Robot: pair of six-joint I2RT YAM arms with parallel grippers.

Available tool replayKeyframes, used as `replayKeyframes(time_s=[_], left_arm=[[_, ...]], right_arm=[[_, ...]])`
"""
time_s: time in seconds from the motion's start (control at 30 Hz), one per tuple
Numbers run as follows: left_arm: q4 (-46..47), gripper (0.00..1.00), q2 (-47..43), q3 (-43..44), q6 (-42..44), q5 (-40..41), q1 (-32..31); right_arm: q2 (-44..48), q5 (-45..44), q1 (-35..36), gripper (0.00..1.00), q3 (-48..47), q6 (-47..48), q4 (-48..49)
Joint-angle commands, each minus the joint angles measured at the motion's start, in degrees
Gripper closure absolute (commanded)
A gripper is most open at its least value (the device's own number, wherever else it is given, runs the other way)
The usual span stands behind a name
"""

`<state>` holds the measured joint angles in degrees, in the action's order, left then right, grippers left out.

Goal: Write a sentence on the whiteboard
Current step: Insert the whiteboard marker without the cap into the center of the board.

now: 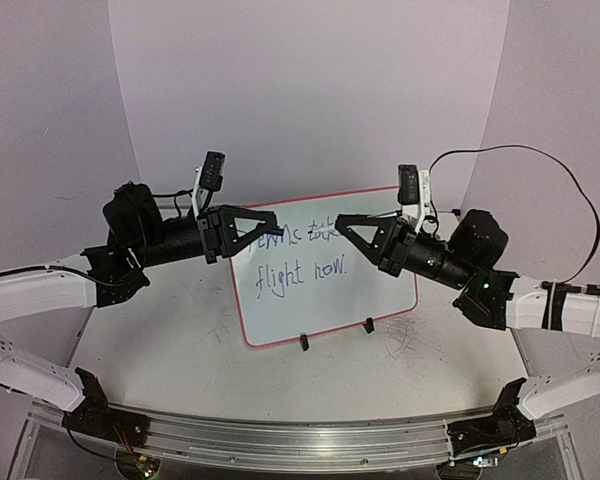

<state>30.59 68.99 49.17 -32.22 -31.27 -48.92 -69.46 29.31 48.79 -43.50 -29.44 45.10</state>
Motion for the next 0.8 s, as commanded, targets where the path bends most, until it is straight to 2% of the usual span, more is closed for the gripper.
replayKeyframes(time_s=[0.0, 0.3, 0.77], left_arm=[[12.4, 1.0, 0.1, -2.6, -5.3, 3.8, -0.7], [14.6, 1.0, 1.0, -2.3, -5.4, 3.8, -1.7], [14.9, 1.0, 2.4, -1.7, -4.9, 2.6, -2.2]], right_arm=[[-2.7, -1.2, 1.7, 1.0, -1.3, -6.2, 13.7], [-8.4, -2.3, 3.6, 1.0, -3.6, -10.0, 17.9], [-8.7, -3.8, 3.9, 1.0, -3.2, -10.2, 19.3]])
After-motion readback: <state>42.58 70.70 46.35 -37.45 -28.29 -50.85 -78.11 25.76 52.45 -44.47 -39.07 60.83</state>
